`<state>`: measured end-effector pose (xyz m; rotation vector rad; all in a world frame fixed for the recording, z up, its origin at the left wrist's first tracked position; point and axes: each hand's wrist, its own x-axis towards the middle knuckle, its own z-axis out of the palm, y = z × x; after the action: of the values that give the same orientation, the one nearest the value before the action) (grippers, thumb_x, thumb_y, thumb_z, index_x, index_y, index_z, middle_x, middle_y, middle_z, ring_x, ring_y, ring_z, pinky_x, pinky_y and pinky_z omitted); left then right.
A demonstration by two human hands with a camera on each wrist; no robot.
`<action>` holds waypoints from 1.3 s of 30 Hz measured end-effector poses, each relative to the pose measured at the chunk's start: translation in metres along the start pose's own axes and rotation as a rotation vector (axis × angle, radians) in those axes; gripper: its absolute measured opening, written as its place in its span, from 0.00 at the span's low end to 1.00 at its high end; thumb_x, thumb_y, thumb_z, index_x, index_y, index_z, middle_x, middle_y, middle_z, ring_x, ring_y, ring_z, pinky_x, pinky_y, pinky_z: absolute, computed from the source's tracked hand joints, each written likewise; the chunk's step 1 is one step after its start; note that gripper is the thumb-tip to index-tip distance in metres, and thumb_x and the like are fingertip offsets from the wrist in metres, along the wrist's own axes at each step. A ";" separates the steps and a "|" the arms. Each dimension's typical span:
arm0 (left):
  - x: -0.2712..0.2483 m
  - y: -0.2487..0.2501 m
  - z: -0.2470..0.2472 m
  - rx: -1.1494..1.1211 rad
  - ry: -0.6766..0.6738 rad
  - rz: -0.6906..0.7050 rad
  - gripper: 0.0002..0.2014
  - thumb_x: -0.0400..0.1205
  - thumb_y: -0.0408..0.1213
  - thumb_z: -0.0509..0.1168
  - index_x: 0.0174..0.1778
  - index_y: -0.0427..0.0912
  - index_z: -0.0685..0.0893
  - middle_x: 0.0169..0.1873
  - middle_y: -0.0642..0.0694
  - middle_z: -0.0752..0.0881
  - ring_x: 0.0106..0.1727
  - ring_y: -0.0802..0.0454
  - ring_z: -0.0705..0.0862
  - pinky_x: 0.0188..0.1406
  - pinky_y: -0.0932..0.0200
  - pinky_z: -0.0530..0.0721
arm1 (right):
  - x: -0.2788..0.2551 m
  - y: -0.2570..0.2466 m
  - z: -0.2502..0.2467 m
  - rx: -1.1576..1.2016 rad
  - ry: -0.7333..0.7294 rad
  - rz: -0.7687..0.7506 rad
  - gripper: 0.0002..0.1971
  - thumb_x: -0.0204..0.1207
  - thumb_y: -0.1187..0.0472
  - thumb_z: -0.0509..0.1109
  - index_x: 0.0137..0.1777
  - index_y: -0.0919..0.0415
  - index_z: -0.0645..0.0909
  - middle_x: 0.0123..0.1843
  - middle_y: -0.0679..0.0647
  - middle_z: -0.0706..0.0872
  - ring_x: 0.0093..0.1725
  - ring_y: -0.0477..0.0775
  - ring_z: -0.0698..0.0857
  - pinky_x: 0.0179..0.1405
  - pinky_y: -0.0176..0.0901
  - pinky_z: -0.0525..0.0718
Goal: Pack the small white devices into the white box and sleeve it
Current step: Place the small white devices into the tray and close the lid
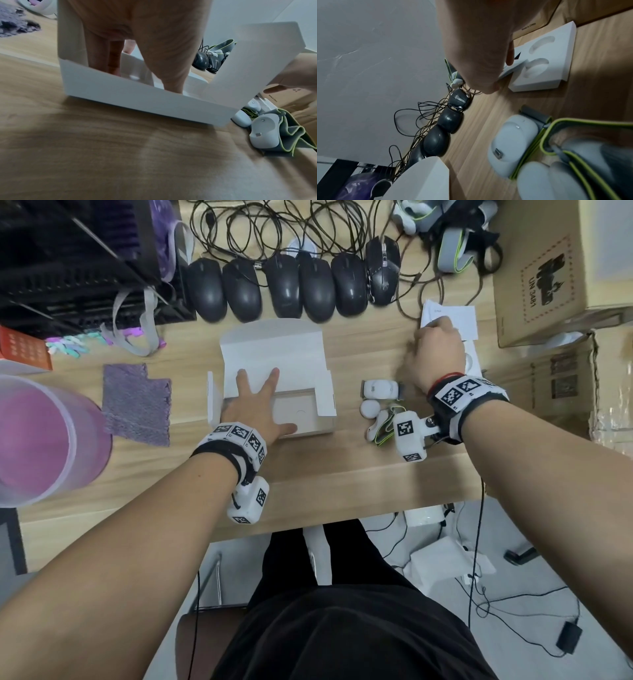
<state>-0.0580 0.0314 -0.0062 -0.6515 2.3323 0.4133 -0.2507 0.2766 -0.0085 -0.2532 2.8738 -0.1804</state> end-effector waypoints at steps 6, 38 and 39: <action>0.001 -0.001 -0.001 0.006 -0.001 0.008 0.56 0.71 0.66 0.75 0.86 0.69 0.41 0.86 0.41 0.40 0.63 0.31 0.83 0.55 0.47 0.85 | 0.007 0.005 -0.002 0.074 0.051 0.153 0.41 0.63 0.57 0.76 0.76 0.55 0.64 0.80 0.64 0.63 0.73 0.71 0.70 0.68 0.63 0.75; -0.028 -0.013 -0.034 -1.022 0.264 0.030 0.14 0.83 0.32 0.57 0.53 0.38 0.89 0.45 0.41 0.92 0.45 0.43 0.89 0.44 0.49 0.87 | -0.075 -0.161 -0.024 0.709 -0.190 -0.227 0.09 0.82 0.53 0.65 0.40 0.53 0.79 0.38 0.48 0.84 0.40 0.53 0.83 0.46 0.48 0.82; -0.031 -0.013 -0.036 -1.160 0.232 0.014 0.15 0.84 0.32 0.55 0.53 0.39 0.89 0.45 0.41 0.92 0.43 0.46 0.89 0.45 0.46 0.88 | -0.076 -0.161 -0.020 0.699 -0.202 -0.199 0.10 0.82 0.53 0.65 0.39 0.52 0.77 0.38 0.48 0.82 0.42 0.55 0.82 0.47 0.46 0.80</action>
<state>-0.0493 0.0146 0.0398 -1.2304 2.1217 1.8208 -0.1586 0.1354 0.0516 -0.3843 2.3981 -1.0899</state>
